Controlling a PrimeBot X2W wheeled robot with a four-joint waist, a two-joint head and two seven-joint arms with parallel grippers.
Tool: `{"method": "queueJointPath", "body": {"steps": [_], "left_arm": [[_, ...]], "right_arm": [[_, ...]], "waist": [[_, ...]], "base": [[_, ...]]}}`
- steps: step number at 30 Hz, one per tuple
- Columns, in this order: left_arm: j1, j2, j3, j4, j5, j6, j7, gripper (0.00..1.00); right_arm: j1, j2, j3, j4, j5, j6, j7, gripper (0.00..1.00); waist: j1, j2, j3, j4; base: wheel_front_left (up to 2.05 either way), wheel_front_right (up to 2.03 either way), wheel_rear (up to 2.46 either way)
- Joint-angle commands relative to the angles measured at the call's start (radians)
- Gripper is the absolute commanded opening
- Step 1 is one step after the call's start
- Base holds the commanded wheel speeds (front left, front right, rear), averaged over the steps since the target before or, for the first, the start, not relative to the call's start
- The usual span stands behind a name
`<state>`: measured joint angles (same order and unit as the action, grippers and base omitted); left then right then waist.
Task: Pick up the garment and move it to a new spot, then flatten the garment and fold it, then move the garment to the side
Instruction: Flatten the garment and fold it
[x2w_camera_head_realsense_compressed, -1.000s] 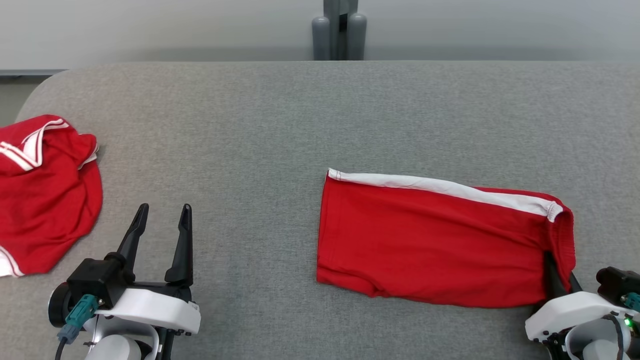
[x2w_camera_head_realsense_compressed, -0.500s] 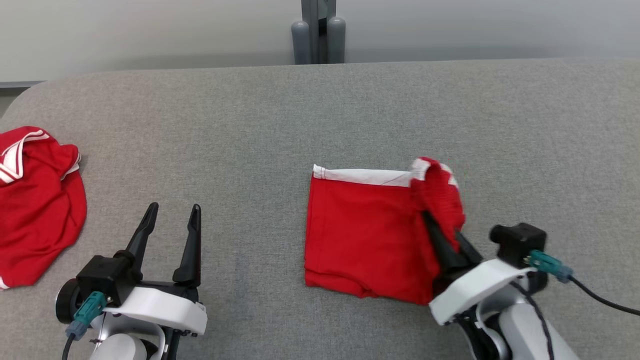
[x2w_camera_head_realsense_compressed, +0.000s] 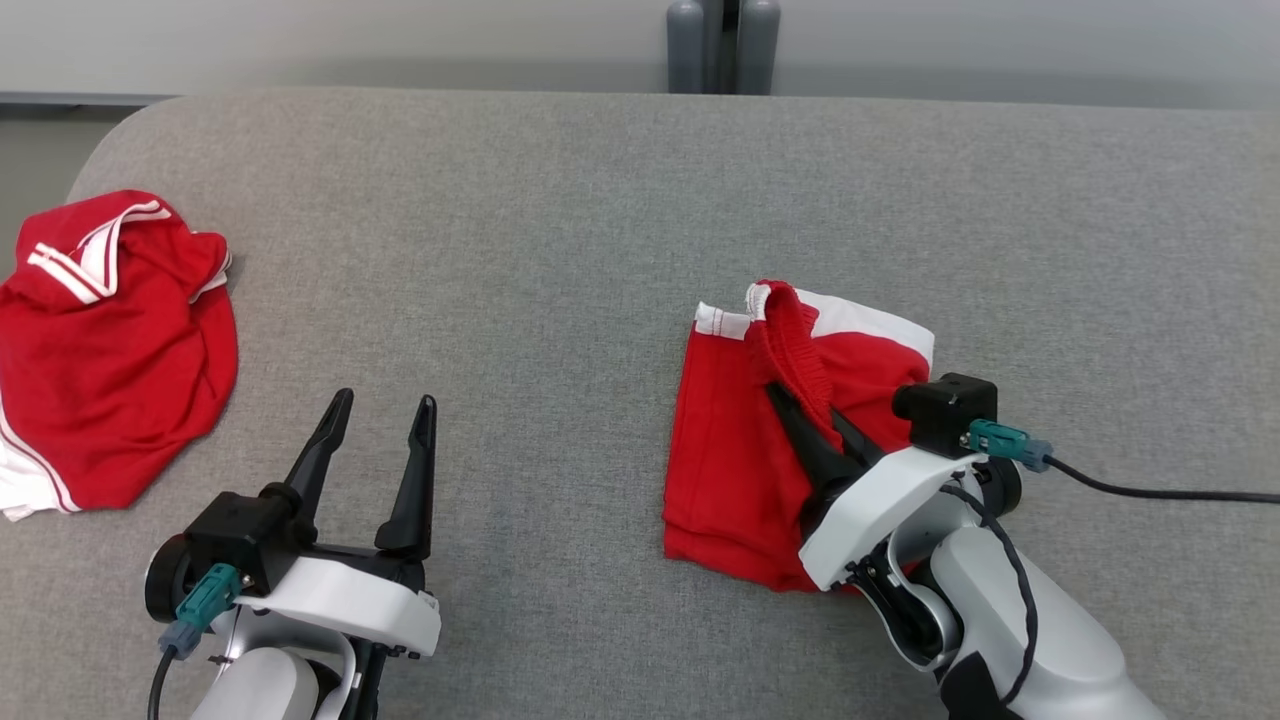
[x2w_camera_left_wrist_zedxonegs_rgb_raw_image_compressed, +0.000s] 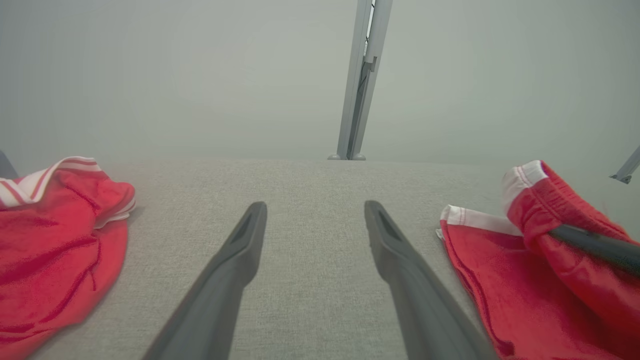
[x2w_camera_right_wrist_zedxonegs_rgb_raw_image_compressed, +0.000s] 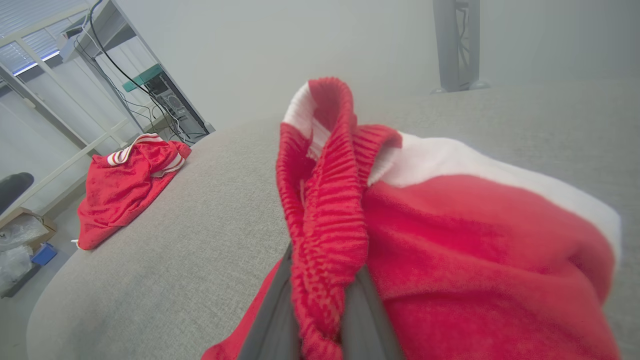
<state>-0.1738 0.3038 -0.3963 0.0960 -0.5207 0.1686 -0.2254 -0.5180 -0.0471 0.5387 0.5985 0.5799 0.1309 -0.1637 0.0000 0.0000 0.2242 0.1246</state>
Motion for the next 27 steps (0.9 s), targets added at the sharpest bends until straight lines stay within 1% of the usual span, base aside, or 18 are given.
{"method": "queueJointPath", "body": {"steps": [1,2,3,4,11,14,17,20,22,24,27], "left_arm": [[-0.022,0.000,0.003,0.009,0.000,-0.005,-0.007,1.00],[-0.022,0.000,0.003,0.009,0.000,-0.005,-0.007,1.00],[-0.023,0.000,0.003,0.012,0.001,-0.007,-0.010,1.00],[-0.024,0.000,0.004,0.015,0.001,-0.007,-0.012,1.00],[-0.037,-0.001,0.004,0.030,0.007,-0.011,-0.019,1.00],[-0.042,-0.003,0.003,0.035,0.008,-0.012,-0.020,1.00],[-0.041,-0.004,0.003,0.040,0.007,-0.012,-0.023,1.00],[-0.033,-0.002,0.009,0.042,0.004,-0.006,-0.023,1.00],[-0.025,0.003,0.013,0.040,0.004,-0.001,-0.025,1.00],[-0.018,0.007,0.019,0.034,0.002,0.005,-0.026,1.00],[-0.012,0.012,0.024,0.019,0.004,0.016,-0.024,1.00]], "right_arm": [[-0.032,-0.006,0.024,0.035,0.047,0.000,-0.020,0.39],[-0.032,-0.006,0.024,0.035,0.047,0.000,-0.020,0.39],[-0.044,-0.006,0.042,0.050,0.062,0.000,-0.029,0.80],[-0.056,-0.006,0.061,0.062,0.073,0.000,-0.035,1.00],[-0.093,-0.006,0.231,0.069,0.185,0.000,-0.060,1.00],[-0.103,-0.006,0.303,0.068,0.200,0.000,-0.057,1.00],[-0.121,-0.006,0.335,0.073,0.177,0.000,-0.073,1.00],[-0.125,-0.007,0.304,0.064,0.149,0.000,-0.091,1.00],[-0.124,-0.007,0.253,0.050,0.115,0.000,-0.099,1.00],[-0.110,-0.006,0.177,0.030,0.075,0.000,-0.104,1.00],[-0.068,-0.007,0.018,-0.038,-0.025,0.000,-0.103,1.00]], "waist": [[0.0000,0.0000,0.014,0.012],[0.0000,0.0000,0.014,0.012],[0.0000,0.0000,0.016,0.012],[0.0000,0.0000,0.019,0.012],[0.0000,0.0000,0.027,0.006],[0.0000,0.0000,0.026,0.000],[0.0000,0.0000,0.020,-0.005],[0.0000,0.0000,0.008,-0.017],[0.0000,0.0000,0.000,-0.027],[0.0000,0.0000,-0.009,-0.041],[0.0000,0.0000,-0.020,-0.062]], "base": [[0.00,0.00,0.00],[0.00,0.00,0.00],[0.00,0.00,0.00],[0.00,0.00,0.00],[0.00,0.00,0.00],[0.00,0.00,0.00],[0.00,0.00,0.00],[0.00,0.00,0.00],[0.00,0.00,0.00],[0.00,0.00,0.00],[0.00,0.00,0.00]]}}
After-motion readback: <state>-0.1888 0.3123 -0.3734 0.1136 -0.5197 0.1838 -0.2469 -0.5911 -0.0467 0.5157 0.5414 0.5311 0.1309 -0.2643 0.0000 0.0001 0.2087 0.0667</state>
